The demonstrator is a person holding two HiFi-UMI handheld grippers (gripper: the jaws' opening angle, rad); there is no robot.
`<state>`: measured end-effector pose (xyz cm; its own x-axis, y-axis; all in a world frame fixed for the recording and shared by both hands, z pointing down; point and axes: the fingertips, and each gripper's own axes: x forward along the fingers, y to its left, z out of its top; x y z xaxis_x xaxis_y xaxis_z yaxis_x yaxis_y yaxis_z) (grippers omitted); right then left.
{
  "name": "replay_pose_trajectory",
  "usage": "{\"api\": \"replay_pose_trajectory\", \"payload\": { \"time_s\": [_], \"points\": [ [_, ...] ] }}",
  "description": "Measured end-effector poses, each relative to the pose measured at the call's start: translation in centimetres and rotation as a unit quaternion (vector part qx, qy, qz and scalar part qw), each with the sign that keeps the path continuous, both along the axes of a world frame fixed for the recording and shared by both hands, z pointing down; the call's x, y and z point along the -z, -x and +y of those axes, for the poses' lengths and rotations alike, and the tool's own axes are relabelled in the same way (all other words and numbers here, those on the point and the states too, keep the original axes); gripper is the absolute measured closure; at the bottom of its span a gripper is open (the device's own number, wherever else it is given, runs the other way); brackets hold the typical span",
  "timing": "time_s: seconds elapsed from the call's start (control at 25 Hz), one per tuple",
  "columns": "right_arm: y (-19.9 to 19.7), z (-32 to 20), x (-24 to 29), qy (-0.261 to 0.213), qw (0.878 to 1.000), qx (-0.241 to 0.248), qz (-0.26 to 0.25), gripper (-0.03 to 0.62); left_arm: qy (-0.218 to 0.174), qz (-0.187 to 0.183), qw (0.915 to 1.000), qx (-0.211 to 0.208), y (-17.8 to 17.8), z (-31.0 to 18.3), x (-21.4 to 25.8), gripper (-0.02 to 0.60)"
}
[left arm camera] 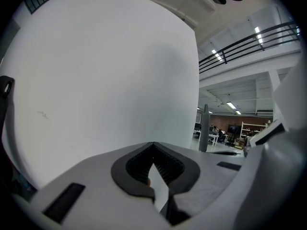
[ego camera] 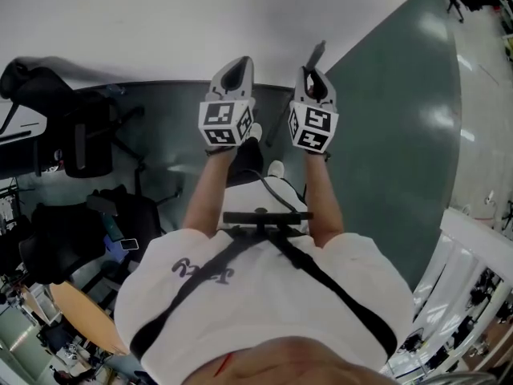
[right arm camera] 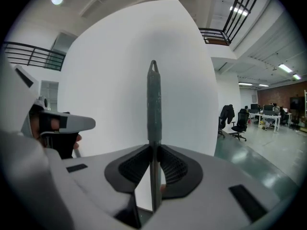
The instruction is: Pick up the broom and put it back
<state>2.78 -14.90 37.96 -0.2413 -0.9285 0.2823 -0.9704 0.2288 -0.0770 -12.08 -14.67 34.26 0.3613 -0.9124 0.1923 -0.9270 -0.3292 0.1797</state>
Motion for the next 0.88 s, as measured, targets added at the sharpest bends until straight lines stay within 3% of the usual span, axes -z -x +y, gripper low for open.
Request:
{"api": "replay_pose_trajectory", "payload": {
  "time_s": [0.4,0.88],
  "points": [
    [-2.9,-0.1,-10.1,0.083,0.993,-0.078,0.018,0.514,0.057,-0.004,0.9979,-0.029,-1.4,-0.8,-6.6,0.569],
    [-6.1,-2.6,-23.5,0.166,0.971,-0.168,0.032,0.514,0.114,-0.011,0.9915,-0.063,-3.4,-3.7,-15.4,0.569]
  ]
}}
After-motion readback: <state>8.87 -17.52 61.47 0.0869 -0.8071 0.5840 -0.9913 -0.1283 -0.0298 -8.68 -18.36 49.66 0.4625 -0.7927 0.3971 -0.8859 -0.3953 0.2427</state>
